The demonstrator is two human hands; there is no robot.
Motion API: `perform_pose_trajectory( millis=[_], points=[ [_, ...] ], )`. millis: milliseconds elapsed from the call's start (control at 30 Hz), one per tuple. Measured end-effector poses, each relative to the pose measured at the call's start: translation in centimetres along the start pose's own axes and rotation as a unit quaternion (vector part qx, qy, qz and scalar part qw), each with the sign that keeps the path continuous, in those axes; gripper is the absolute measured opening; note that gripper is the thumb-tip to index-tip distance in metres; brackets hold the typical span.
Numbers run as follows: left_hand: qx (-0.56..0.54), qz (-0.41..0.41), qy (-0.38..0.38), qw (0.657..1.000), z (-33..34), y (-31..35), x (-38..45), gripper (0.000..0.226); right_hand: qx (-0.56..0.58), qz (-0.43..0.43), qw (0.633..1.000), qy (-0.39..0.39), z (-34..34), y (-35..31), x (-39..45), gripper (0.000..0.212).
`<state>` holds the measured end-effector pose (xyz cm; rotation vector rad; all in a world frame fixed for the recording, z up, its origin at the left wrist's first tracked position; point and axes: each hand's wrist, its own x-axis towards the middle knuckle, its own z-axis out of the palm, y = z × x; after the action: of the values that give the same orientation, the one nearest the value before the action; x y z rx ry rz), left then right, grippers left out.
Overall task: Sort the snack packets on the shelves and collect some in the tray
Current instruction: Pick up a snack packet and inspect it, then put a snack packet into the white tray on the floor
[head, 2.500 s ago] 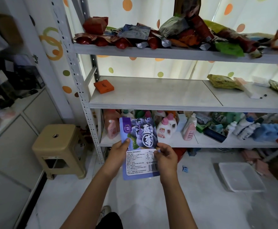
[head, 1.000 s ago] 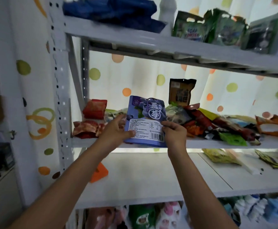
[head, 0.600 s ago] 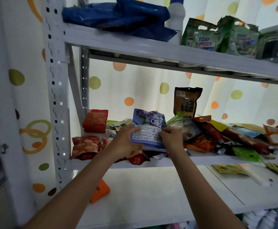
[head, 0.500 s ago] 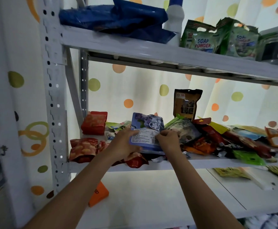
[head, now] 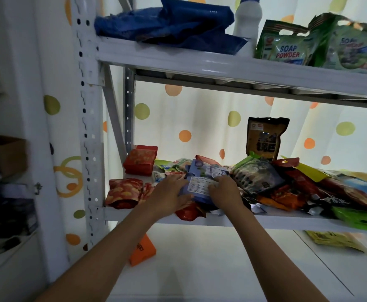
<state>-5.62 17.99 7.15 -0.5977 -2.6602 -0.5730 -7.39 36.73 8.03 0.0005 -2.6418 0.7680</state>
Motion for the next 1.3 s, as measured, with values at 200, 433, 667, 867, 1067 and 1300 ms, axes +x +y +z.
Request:
perform_pose_trajectory(
  millis=[200, 433, 667, 867, 1067, 1300],
  points=[
    [0.024, -0.054, 0.059, 0.996, -2.3, -3.8, -2.8, 0.043, -0.046, -0.084, 0.995, 0.0, 1.0, -3.4, -1.2, 0.038],
    [0.061, -0.109, 0.017, 0.992, -3.4, -8.4, -5.8, 0.034, -0.016, -0.172, 0.985, -0.022, 3.7, -7.7, -3.1, 0.037],
    [0.164, -0.093, 0.012, 0.982, -1.2, -10.5, -7.1, 0.056, -0.037, -0.263, 0.96, -0.093, 6.4, -9.7, -5.1, 0.021],
    [0.209, -0.11, 0.073, 0.969, -0.9, -9.6, -8.4, 0.043, -0.094, -0.286, 0.948, -0.102, 7.9, -9.8, -6.3, 0.024],
    [0.228, -0.112, 0.084, 0.964, -0.3, -8.8, -10.8, 0.062, -0.096, -0.268, 0.954, -0.091, 8.6, -9.9, -6.0, 0.039],
    [0.187, -0.075, 0.148, 0.968, 0.1, -8.0, -14.7, 0.075, -0.129, -0.239, 0.958, -0.092, 8.7, -10.5, -6.7, 0.034]
  ],
)
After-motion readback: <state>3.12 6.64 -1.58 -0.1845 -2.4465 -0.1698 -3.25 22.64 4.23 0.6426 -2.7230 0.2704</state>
